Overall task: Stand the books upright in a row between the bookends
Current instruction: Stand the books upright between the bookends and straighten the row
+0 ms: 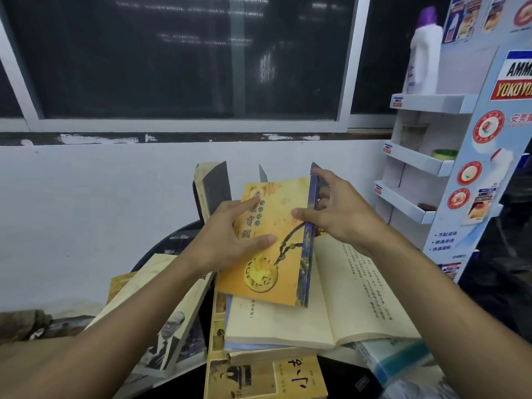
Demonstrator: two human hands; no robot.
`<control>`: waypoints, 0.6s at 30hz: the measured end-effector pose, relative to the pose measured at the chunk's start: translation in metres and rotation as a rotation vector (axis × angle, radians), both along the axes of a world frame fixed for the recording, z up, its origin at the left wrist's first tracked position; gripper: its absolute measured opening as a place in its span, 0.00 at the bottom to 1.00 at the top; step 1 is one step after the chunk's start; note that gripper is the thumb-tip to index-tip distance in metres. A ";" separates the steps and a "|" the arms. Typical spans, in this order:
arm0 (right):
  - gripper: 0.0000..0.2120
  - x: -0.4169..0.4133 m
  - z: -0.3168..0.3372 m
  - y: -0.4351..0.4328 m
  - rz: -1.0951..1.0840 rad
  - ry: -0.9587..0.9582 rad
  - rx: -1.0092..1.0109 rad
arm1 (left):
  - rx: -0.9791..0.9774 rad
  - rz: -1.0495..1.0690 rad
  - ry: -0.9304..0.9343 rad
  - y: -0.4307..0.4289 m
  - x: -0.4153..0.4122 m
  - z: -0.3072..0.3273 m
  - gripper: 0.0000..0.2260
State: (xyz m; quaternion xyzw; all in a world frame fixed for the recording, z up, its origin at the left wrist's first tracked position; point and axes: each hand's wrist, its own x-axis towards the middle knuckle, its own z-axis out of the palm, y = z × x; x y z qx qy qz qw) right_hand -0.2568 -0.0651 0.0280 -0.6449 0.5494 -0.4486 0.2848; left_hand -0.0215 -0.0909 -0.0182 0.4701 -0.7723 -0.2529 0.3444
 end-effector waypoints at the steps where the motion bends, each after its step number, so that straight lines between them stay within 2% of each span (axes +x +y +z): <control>1: 0.38 0.002 0.007 0.003 0.000 -0.002 -0.026 | -0.011 -0.003 0.018 -0.001 0.000 0.002 0.44; 3: 0.30 0.006 0.020 0.009 -0.007 0.003 -0.084 | -0.023 -0.021 0.055 -0.003 0.001 0.007 0.44; 5: 0.27 0.011 0.029 0.014 -0.005 0.020 -0.138 | -0.031 -0.045 0.098 -0.005 0.002 0.011 0.45; 14: 0.28 0.032 0.047 0.022 -0.068 0.156 -0.332 | -0.102 -0.148 0.178 -0.017 0.010 0.025 0.46; 18: 0.28 0.049 0.055 0.012 -0.131 0.240 -0.404 | -0.231 -0.068 0.083 -0.034 0.027 0.038 0.42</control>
